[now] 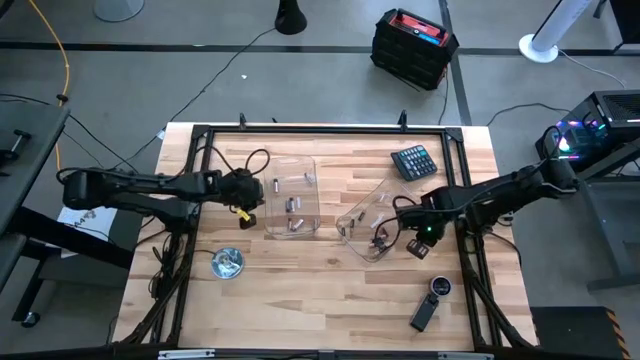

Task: Sort batteries
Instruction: Adjust the transparent bins

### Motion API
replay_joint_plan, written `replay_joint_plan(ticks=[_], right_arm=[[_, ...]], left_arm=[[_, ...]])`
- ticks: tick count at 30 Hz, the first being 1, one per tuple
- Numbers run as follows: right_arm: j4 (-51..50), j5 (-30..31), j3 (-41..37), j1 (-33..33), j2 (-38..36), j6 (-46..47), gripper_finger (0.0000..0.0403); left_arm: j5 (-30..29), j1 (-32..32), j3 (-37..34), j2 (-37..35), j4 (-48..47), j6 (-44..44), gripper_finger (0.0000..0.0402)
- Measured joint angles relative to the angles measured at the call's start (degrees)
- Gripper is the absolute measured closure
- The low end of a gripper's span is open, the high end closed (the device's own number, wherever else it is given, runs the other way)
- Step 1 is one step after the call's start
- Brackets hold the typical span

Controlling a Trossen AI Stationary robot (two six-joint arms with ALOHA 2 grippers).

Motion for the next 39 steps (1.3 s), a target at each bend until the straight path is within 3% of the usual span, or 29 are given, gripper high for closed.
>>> replay_joint_plan(ticks=[7, 16, 24, 31, 39], right_arm=[[2.5, 7.3, 0.0, -7.1, 1.3, -4.5, 0.0403], [9.2, 17.3, 0.0, -18.6, 1.7, -12.3, 0.0403], [24.6, 15.4, 0.0, -26.3, 1.7, -20.2, 0.0403], [28.3, 14.3, 0.0, -28.6, 1.7, -24.8, 0.0403], [32.5, 14.5, 0.0, -29.6, 1.7, -26.0, 0.0403]], left_arm=[[-1.5, 0.0, 0.0, 7.1, 9.3, 7.7, 0.0402], [-1.4, -0.1, 0.9, 10.1, 10.7, 7.4, 0.0402], [-1.5, -0.1, 2.7, 10.1, 14.5, 7.4, 0.0401], [-1.5, -0.6, 4.1, 10.1, 14.5, 4.1, 0.0401], [-0.6, -5.9, 4.1, 11.4, 14.7, -5.1, 0.0402]])
